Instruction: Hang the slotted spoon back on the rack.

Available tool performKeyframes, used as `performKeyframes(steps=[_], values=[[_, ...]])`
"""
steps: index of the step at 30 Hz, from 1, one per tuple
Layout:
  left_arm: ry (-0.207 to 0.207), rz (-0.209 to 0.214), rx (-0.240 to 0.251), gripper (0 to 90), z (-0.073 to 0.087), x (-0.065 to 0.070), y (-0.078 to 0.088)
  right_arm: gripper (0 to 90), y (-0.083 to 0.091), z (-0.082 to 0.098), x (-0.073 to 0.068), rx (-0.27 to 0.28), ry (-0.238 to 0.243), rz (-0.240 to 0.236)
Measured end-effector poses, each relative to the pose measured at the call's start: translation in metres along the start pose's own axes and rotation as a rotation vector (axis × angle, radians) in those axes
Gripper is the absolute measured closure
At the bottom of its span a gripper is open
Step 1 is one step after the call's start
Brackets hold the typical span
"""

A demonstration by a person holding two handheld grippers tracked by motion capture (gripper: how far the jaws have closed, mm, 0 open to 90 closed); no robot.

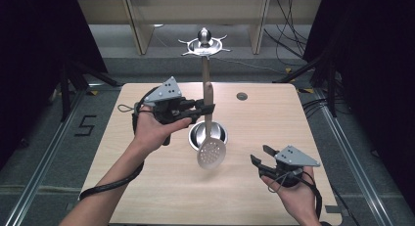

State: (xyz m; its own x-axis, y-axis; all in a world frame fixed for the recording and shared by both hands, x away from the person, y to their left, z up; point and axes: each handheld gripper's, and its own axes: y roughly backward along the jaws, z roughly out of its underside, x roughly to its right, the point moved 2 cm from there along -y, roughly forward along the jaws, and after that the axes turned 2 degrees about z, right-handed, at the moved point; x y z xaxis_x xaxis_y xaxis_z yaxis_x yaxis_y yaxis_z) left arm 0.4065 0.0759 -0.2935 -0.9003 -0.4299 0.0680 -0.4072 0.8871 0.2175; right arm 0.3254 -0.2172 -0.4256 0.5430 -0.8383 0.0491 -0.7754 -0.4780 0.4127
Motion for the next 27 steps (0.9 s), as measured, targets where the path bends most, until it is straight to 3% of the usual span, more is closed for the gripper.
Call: performKeyframes(steps=[1, 2, 4, 5, 20, 27], values=[[0.0, 0.004, -0.003, 74.5, -0.001, -0.001, 0.0, 45.8, 0.001, 0.001, -0.001, -0.023, -0.027, -0.01], [0.001, 0.004, -0.002, 74.5, -0.002, -0.001, 0.0, 45.8, 0.0, 0.001, 0.002, -0.005, 0.014, -0.002], [0.003, 0.008, -0.004, 74.5, -0.003, -0.003, -0.001, 45.8, -0.001, 0.001, 0.002, -0.005, 0.023, 0.0], [0.003, 0.008, -0.005, 74.5, -0.004, -0.003, -0.001, 45.8, -0.002, 0.002, 0.001, 0.004, -0.001, 0.003], [0.01, 0.016, -0.011, 74.5, -0.012, -0.007, -0.003, 45.8, -0.002, 0.002, 0.003, 0.002, 0.022, 0.004], [0.007, 0.016, -0.008, 74.5, -0.018, -0.009, -0.002, 45.7, -0.001, 0.002, 0.002, -0.006, 0.006, -0.003]])
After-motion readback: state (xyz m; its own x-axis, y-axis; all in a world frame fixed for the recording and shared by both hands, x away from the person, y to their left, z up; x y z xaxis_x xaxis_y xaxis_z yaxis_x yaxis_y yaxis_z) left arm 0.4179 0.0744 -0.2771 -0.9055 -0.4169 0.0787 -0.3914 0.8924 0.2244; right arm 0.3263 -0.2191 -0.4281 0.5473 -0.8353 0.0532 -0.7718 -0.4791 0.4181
